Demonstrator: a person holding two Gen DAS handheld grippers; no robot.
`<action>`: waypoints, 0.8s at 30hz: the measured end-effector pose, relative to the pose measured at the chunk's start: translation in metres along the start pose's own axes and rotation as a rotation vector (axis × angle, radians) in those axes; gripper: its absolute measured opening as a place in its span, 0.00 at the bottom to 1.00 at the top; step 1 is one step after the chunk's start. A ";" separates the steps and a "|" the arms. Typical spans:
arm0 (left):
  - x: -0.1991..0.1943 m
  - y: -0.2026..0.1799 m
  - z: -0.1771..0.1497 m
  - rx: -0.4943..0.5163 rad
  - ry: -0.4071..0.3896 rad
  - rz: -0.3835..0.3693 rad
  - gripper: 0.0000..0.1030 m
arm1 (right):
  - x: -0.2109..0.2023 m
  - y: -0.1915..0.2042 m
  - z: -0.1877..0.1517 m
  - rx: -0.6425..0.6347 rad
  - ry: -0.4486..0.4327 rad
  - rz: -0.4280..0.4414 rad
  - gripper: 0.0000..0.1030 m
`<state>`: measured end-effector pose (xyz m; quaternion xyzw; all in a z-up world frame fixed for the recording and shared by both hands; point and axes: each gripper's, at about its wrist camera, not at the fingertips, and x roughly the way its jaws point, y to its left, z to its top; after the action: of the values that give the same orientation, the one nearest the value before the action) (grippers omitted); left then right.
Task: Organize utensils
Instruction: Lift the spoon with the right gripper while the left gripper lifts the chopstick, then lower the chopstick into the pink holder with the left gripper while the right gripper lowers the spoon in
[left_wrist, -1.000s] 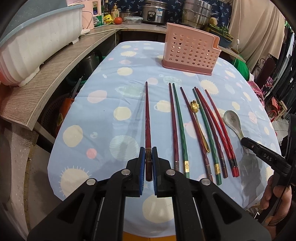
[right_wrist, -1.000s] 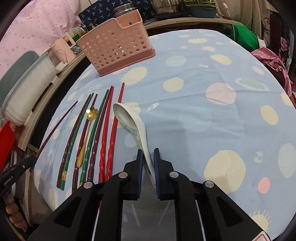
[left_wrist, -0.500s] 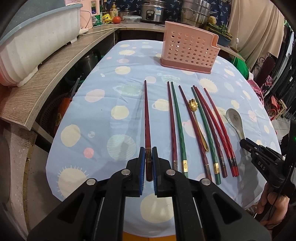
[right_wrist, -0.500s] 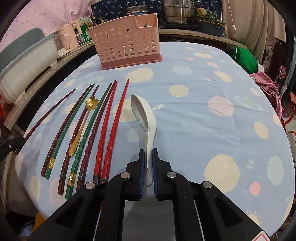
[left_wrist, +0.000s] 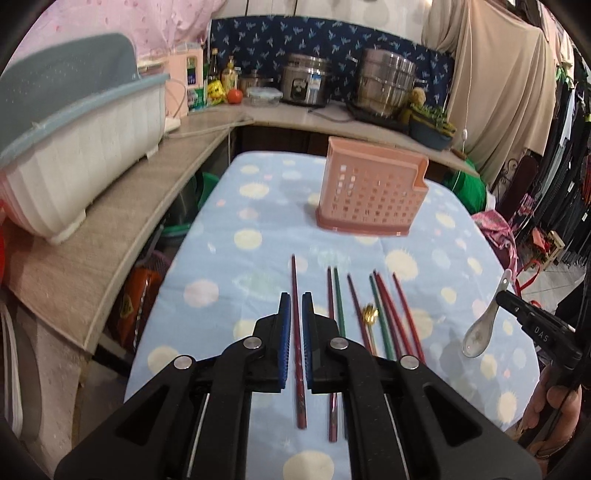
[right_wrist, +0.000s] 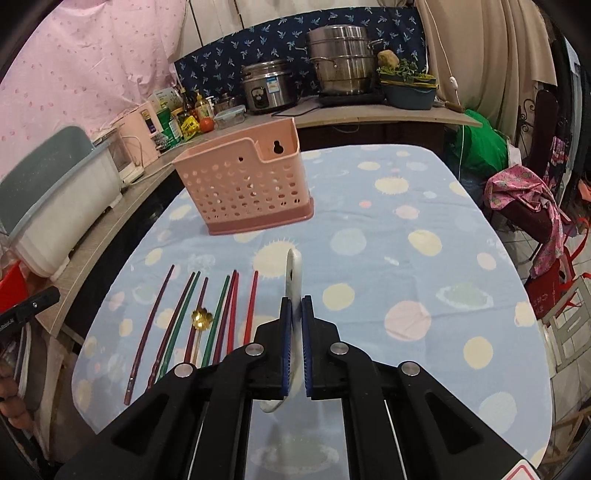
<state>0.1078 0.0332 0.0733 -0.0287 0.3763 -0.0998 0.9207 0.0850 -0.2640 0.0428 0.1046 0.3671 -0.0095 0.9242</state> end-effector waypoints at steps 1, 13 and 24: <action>-0.002 0.000 0.004 0.002 -0.011 0.002 0.06 | 0.000 -0.001 0.002 0.003 -0.004 0.001 0.05; 0.059 0.002 -0.085 -0.027 0.254 -0.020 0.28 | -0.007 0.000 -0.009 0.035 -0.004 0.009 0.05; 0.084 -0.004 -0.107 0.004 0.288 -0.003 0.09 | -0.011 0.005 -0.011 0.037 -0.006 0.017 0.05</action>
<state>0.0909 0.0144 -0.0599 -0.0128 0.5044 -0.1051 0.8569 0.0696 -0.2578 0.0434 0.1248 0.3632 -0.0090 0.9233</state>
